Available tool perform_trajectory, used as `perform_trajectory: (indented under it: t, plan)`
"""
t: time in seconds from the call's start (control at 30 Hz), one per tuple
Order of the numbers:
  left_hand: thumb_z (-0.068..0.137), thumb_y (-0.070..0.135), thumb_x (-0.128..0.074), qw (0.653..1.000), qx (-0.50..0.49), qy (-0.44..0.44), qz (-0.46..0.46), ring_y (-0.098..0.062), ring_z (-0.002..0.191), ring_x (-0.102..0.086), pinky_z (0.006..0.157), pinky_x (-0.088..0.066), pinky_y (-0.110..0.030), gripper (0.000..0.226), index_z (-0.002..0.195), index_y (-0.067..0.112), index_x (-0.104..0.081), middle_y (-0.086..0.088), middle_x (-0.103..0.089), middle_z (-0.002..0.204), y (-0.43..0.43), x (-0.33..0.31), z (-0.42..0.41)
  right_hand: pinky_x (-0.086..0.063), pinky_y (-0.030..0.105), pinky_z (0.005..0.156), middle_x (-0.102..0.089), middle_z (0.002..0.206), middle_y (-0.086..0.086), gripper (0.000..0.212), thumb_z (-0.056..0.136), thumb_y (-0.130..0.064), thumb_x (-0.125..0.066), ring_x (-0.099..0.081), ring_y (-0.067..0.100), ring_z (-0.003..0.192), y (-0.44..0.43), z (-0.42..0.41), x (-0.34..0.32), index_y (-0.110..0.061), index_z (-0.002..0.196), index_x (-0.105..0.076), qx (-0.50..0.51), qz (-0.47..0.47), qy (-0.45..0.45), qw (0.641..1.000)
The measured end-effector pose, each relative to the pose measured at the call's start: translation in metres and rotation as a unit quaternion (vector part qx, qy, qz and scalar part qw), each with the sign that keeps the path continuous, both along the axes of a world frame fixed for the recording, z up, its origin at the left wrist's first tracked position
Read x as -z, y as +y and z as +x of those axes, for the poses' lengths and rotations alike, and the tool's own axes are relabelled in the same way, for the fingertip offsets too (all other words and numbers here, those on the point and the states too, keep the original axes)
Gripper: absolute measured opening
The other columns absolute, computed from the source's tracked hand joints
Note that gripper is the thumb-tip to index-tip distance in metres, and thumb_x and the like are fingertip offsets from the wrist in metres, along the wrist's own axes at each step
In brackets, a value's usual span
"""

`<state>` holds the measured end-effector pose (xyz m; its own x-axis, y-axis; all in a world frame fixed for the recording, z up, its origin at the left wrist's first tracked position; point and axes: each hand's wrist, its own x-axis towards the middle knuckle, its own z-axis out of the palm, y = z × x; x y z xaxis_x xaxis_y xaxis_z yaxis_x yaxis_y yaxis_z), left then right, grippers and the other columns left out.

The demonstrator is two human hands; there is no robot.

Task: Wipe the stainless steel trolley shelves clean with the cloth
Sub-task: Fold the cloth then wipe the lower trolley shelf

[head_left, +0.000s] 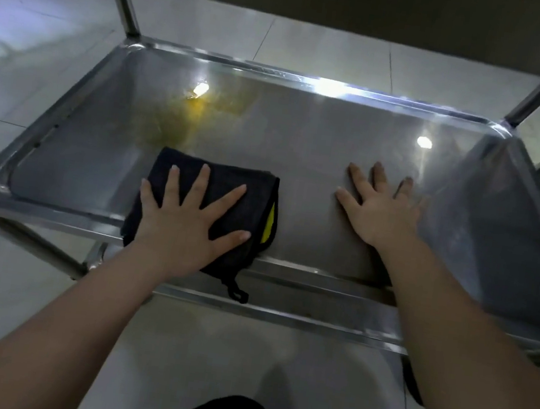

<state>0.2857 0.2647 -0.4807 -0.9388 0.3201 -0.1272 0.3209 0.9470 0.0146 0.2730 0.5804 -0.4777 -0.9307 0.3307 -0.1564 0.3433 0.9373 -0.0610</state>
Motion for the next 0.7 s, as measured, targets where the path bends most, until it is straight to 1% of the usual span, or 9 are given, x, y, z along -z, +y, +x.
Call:
perform_trajectory:
  t: [0.1,0.17,0.2,0.27,0.37,0.43,0.53,0.6,0.7]
  plan:
    - [0.059,0.093,0.019,1.000,0.000,-0.002,0.006,-0.042,0.146,0.018,0.108,0.008,-0.071,0.076,0.127,0.064,0.038,0.002,0.023,0.162,0.005,0.000,-0.001,0.001,0.073,0.109,0.003,0.163,-0.014,0.062,0.091,-0.074,-0.014,0.006,0.046,0.146,-0.035,-0.010,-0.004,-0.054,0.149,-0.003,-0.044,-0.021,0.007,0.999]
    - [0.061,0.093,0.018,1.000,-0.004,0.001,0.010,-0.043,0.146,0.018,0.107,0.009,-0.072,0.075,0.128,0.064,0.038,0.001,0.022,0.162,0.007,0.001,0.001,0.004,0.073,0.108,0.006,0.164,-0.012,0.058,0.095,-0.069,-0.010,0.008,0.047,0.146,-0.068,-0.017,-0.004,-0.053,0.150,0.001,-0.083,-0.026,0.003,0.996]
    - [0.061,0.093,0.018,1.000,-0.005,0.001,0.013,-0.043,0.146,0.018,0.107,0.009,-0.072,0.075,0.128,0.065,0.037,0.002,0.021,0.162,0.008,0.002,0.003,0.006,0.073,0.108,0.006,0.164,-0.011,0.057,0.095,-0.068,-0.008,0.010,0.048,0.145,-0.079,-0.019,-0.004,-0.053,0.149,0.002,-0.079,-0.030,0.008,0.996]
    - [0.062,0.094,0.017,1.000,-0.006,-0.002,0.025,-0.042,0.146,0.018,0.107,0.010,-0.071,0.075,0.129,0.066,0.035,0.003,0.020,0.163,0.009,0.004,0.005,0.011,0.073,0.106,0.006,0.164,-0.011,0.059,0.092,-0.072,-0.005,0.011,0.048,0.145,-0.084,-0.019,-0.001,-0.054,0.149,0.003,-0.066,-0.026,0.028,0.997]
    - [0.061,0.096,0.014,0.999,-0.011,-0.008,0.042,-0.040,0.147,0.017,0.107,0.011,-0.070,0.077,0.130,0.068,0.030,0.004,0.017,0.163,0.010,0.005,-0.009,0.014,0.071,0.105,0.008,0.163,-0.012,0.062,0.089,-0.076,-0.002,0.011,0.047,0.145,-0.076,-0.013,0.006,-0.056,0.147,0.006,-0.082,-0.003,0.037,0.996]
    - [0.062,0.096,0.011,0.999,-0.020,-0.005,0.041,-0.040,0.147,0.014,0.108,0.009,-0.070,0.079,0.135,0.067,0.023,0.003,0.013,0.164,0.012,0.003,-0.036,0.015,0.071,0.106,0.009,0.163,-0.013,0.061,0.088,-0.076,0.001,0.011,0.047,0.145,-0.076,-0.013,0.009,-0.057,0.146,0.007,-0.086,0.001,0.034,0.996]
    - [0.069,0.095,-0.001,0.998,-0.041,-0.033,0.030,-0.041,0.147,0.015,0.109,0.009,-0.071,0.079,0.141,0.065,0.011,0.002,0.013,0.164,0.022,-0.005,-0.097,0.014,0.071,0.106,0.010,0.163,-0.014,0.061,0.088,-0.076,0.001,0.013,0.047,0.145,-0.078,-0.014,0.010,-0.058,0.145,0.009,-0.084,0.004,0.033,0.996]
    - [0.072,0.094,-0.008,0.997,-0.051,-0.052,0.026,-0.041,0.147,0.016,0.108,0.010,-0.071,0.079,0.143,0.064,0.007,0.001,0.013,0.164,0.033,-0.011,-0.136,0.013,0.072,0.107,0.011,0.163,-0.014,0.060,0.088,-0.075,0.001,0.014,0.047,0.145,-0.078,-0.014,0.011,-0.058,0.145,0.010,-0.084,0.007,0.034,0.996]
    - [0.072,0.094,-0.011,0.997,-0.044,-0.055,0.030,-0.043,0.146,0.016,0.107,0.009,-0.072,0.081,0.145,0.063,0.003,0.000,0.011,0.165,0.048,-0.015,-0.174,0.012,0.072,0.107,0.011,0.163,-0.014,0.059,0.088,-0.075,0.001,0.014,0.048,0.145,-0.078,-0.015,0.011,-0.058,0.144,0.011,-0.089,0.004,0.033,0.995]
